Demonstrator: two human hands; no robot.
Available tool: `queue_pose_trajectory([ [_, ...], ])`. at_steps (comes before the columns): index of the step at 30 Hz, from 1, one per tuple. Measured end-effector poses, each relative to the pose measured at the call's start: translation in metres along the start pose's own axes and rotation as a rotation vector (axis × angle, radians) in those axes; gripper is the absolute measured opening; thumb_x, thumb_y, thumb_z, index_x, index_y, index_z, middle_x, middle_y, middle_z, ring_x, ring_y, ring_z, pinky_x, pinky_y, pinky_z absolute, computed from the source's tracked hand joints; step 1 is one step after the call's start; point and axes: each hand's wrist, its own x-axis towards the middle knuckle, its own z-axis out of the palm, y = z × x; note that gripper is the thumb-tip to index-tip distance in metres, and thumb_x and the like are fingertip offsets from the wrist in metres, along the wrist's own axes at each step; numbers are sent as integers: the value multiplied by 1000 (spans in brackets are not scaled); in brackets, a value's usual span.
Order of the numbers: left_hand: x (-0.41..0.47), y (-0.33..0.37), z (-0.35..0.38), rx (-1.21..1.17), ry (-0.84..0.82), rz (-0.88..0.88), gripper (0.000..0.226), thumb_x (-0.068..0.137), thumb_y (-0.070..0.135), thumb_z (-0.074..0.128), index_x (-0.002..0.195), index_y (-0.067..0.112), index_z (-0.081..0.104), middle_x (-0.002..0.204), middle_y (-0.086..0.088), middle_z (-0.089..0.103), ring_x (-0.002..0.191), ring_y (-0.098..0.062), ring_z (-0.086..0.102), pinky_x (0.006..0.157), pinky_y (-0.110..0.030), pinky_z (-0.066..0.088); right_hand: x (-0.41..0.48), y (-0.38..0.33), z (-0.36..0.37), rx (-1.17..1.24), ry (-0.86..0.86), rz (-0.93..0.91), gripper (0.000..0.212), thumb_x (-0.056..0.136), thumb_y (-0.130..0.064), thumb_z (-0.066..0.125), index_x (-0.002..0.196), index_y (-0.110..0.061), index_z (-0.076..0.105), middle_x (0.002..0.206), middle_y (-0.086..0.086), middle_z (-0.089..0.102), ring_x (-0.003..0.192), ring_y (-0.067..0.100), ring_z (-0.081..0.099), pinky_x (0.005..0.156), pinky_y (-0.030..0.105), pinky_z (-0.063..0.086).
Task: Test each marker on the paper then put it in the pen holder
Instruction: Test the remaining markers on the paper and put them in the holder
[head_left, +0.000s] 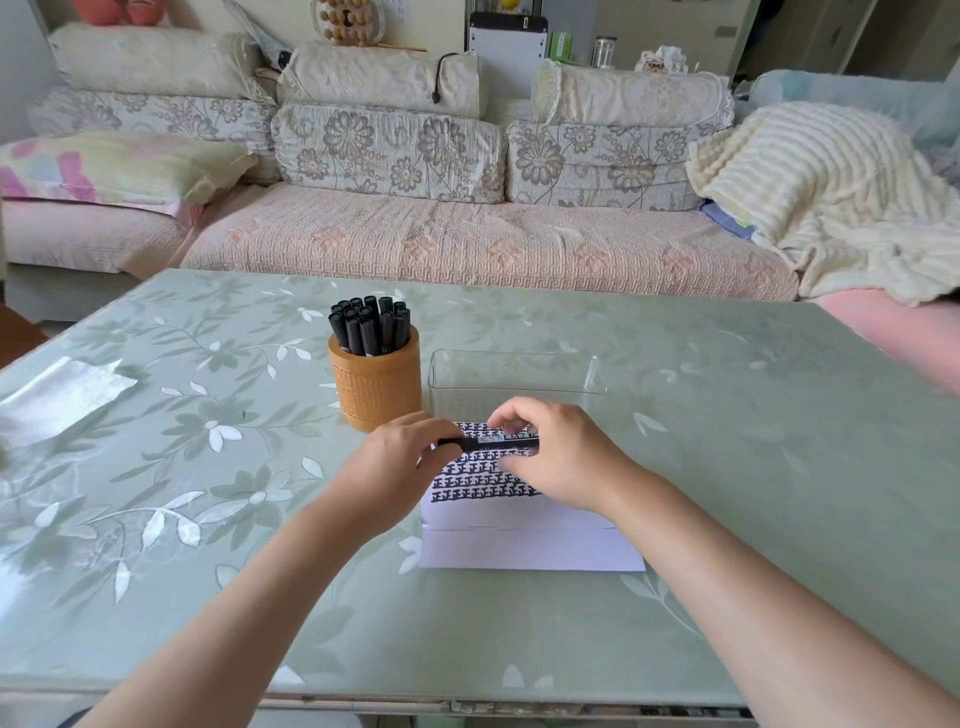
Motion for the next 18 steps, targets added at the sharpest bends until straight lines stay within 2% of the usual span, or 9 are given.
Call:
queue_pose_trajectory([
  [2,0,-1,-2,-12,-3,1,16,95,22,59,105,24,71,85,10,60,78,-2,54,66,-18,42,1,0,1,7,39,-8,20,79,-18,76,97,-26,69,95,-13,65,88,3,57,73,9,38],
  [5,-1,0,-6,1,14,34,15,94,19,61,102,23,72,77,13,54,75,3,50,60,-13,36,1,-4,1,40,53,-41,10,81,-20,75,89,-23,72,84,-9,69,80,9,61,72,24,46],
  [7,-2,-1,-11,9,39,53,14,94,20,62,100,24,73,76,13,54,73,3,50,59,-13,36,2,-6,1,44,21,-66,3,84,-23,73,88,-23,73,77,-4,68,73,14,61,68,29,46],
  [10,0,-5,-16,4,36,62,14,94,20,61,100,22,74,77,8,56,74,-3,51,61,-16,38,4,-9,4,-19,-29,-102,15,91,-31,66,79,-22,68,69,6,65,67,25,57,64,35,45],
  [13,0,-6,-19,-9,22,75,15,95,20,60,99,20,74,76,9,54,76,1,51,65,-10,36,6,-10,5,-108,-64,-103,25,94,-36,58,70,-28,57,68,4,65,67,24,58,67,38,48],
  [14,1,-6,-18,-9,25,80,15,95,20,59,99,20,74,77,11,54,77,2,51,66,-9,36,7,-10,5,-113,-84,-96,23,96,-35,56,74,-28,60,73,2,66,71,22,60,70,38,50],
  [16,3,-5,-18,-1,35,93,15,95,22,59,100,21,73,79,12,54,79,0,50,68,-11,36,11,-12,7,-120,-119,-109,15,98,-26,52,100,-26,67,95,-3,66,90,20,61,82,38,49],
  [18,8,-7,-19,12,64,113,16,94,28,58,102,22,71,82,13,54,80,-2,48,70,-17,37,16,-17,11,-115,-111,-159,27,99,-15,49,121,-23,61,110,-6,58,103,18,58,89,34,45],
])
